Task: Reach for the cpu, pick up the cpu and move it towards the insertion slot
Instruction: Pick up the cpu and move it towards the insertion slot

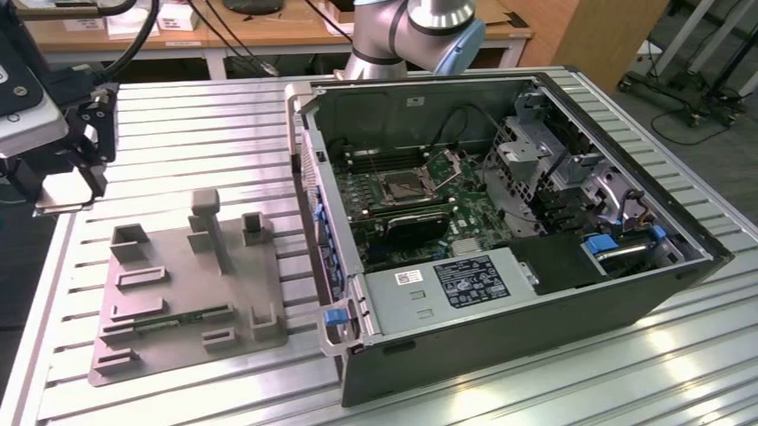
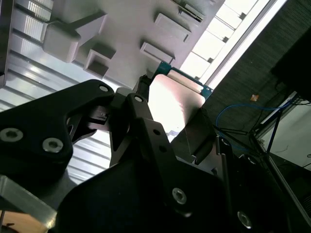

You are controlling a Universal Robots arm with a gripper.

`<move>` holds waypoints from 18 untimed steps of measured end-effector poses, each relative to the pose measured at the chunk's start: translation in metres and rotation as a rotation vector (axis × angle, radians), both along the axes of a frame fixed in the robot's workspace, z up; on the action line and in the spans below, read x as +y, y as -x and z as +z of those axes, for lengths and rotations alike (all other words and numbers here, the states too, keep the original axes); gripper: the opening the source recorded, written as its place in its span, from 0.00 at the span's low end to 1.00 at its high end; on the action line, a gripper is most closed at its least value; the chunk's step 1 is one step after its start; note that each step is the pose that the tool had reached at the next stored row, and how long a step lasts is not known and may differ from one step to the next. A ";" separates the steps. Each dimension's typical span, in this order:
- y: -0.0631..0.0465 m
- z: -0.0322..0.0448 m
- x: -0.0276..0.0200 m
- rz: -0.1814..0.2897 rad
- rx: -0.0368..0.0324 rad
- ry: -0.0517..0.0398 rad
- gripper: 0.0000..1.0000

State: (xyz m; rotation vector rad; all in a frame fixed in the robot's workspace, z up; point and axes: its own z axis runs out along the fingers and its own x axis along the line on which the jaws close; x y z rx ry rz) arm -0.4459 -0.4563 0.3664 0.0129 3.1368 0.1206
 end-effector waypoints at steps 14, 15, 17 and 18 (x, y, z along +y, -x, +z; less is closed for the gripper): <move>0.000 0.0066 0.0000 0.000 0.0000 -0.0006 0.54; 0.000 0.0071 0.0000 0.000 0.0000 -0.0005 0.54; 0.000 0.0080 0.0000 0.000 0.0000 -0.0006 0.54; 0.000 0.0084 0.0000 0.000 0.0000 -0.0006 0.54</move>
